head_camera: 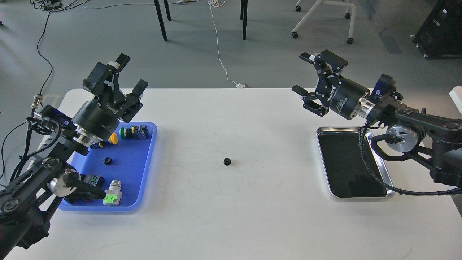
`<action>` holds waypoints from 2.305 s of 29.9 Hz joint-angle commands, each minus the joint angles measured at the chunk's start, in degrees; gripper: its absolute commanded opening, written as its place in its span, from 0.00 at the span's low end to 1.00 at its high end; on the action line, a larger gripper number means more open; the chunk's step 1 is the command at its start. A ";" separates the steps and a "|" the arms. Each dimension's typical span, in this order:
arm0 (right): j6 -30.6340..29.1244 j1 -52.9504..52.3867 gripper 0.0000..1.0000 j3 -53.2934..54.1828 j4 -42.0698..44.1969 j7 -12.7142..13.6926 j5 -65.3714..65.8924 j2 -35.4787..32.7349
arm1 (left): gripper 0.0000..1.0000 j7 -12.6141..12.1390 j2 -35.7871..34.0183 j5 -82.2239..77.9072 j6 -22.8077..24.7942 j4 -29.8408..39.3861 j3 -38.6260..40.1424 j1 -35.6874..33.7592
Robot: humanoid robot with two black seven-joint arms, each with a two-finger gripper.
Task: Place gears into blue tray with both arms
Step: 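Retract the right gripper back above the metal tray, then reach the left gripper to the second black part and grasp it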
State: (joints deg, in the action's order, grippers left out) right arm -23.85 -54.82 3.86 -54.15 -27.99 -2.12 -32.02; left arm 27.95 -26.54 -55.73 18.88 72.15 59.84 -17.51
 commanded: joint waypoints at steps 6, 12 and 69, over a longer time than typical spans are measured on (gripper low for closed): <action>-0.41 20.18 0.97 16.79 2.47 -0.01 -0.95 -0.50 | 0.98 0.05 -0.26 -41.16 -0.33 -1.21 -18.69 -10.69; -0.41 21.60 0.97 17.59 2.29 -0.01 -0.87 -2.43 | 0.98 0.05 3.68 -64.03 -7.09 -8.67 -29.67 -19.83; -0.41 21.95 0.97 17.68 2.03 -0.01 -0.78 -4.01 | 0.29 0.05 15.64 -69.27 -12.99 -28.64 -48.94 -29.69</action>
State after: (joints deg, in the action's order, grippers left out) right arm -24.25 -32.84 21.44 -52.03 -28.00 -2.90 -35.63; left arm 27.99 -10.88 -124.98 5.82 43.59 10.94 -47.14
